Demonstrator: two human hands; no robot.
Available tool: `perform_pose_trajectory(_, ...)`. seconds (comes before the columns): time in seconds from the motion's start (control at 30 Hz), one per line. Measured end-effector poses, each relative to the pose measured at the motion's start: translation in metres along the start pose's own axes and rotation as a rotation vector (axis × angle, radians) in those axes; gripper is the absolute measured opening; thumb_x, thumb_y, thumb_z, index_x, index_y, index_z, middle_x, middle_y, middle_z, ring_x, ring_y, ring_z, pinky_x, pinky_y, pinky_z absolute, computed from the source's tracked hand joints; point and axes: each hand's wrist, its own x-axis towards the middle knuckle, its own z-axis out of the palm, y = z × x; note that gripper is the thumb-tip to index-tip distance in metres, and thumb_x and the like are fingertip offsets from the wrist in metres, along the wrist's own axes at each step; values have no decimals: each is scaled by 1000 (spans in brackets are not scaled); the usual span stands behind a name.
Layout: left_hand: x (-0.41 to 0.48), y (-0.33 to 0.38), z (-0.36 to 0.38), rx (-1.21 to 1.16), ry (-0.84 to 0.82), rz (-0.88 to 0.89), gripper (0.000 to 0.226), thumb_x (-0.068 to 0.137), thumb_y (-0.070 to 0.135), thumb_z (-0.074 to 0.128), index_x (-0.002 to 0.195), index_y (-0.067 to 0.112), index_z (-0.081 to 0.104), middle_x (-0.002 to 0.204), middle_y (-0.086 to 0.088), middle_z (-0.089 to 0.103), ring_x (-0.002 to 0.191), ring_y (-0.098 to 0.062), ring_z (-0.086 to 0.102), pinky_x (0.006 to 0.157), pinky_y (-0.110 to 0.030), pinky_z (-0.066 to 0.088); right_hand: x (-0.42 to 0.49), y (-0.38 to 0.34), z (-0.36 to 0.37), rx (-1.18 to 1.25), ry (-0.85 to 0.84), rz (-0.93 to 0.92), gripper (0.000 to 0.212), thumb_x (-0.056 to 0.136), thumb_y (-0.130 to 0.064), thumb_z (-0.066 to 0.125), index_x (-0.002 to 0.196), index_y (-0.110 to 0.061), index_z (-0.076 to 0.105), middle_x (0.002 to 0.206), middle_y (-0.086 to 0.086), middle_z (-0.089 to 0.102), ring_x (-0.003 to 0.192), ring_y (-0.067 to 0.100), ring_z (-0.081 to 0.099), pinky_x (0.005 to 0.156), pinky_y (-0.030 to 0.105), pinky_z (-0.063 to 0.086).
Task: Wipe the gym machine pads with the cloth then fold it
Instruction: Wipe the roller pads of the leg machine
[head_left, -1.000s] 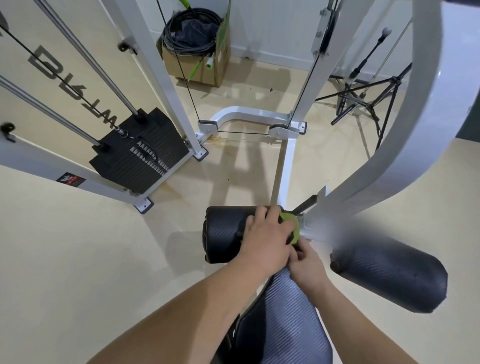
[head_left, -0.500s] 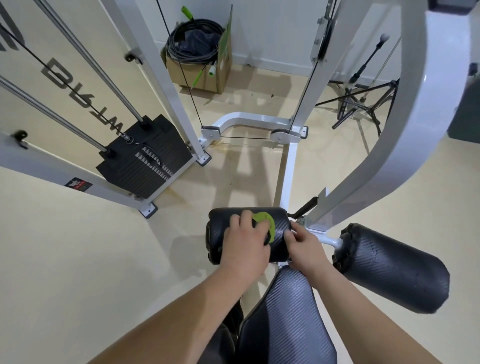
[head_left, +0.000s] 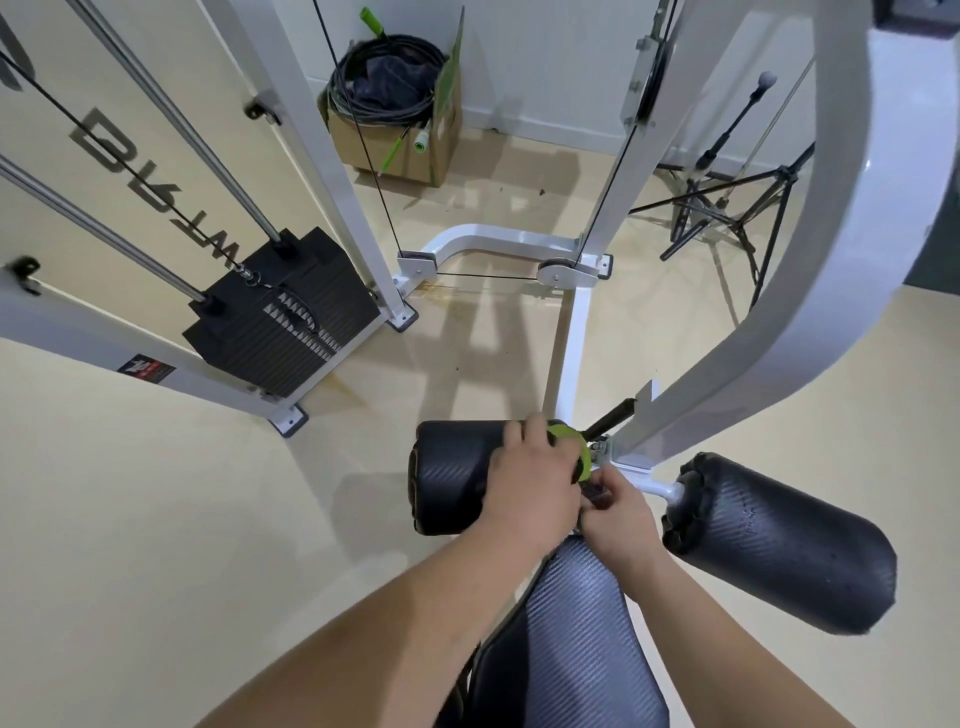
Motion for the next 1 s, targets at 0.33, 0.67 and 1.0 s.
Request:
perform_pose_trajectory(0.33,0,-82,-31,31,81,-292,39,92,30,55,131,25,56,120,-8,45,112,-28,43,84,-38,53,-1,3,-13,35,-90,59,16,83,3,71,96,-3,65,86,18,74,74,25,64,73,37,54)
perform_pose_trajectory(0.67,-3,-22,-13,127,-45,161,41,90,28,64,130,24,54,132,-9,40,120,-32,41,93,-47,49,15,-5,-14,156,-37,24,38,100,2,52,112,-22,80,72,-3,73,66,19,60,66,33,53)
perform_pose_trajectory(1.0,-14,-31,-11,37,74,-157,37,88,33,60,124,24,58,122,-8,45,113,-30,43,86,-40,54,19,-12,-15,-56,-65,46,39,92,-38,74,69,-12,57,57,0,56,56,19,51,62,30,42)
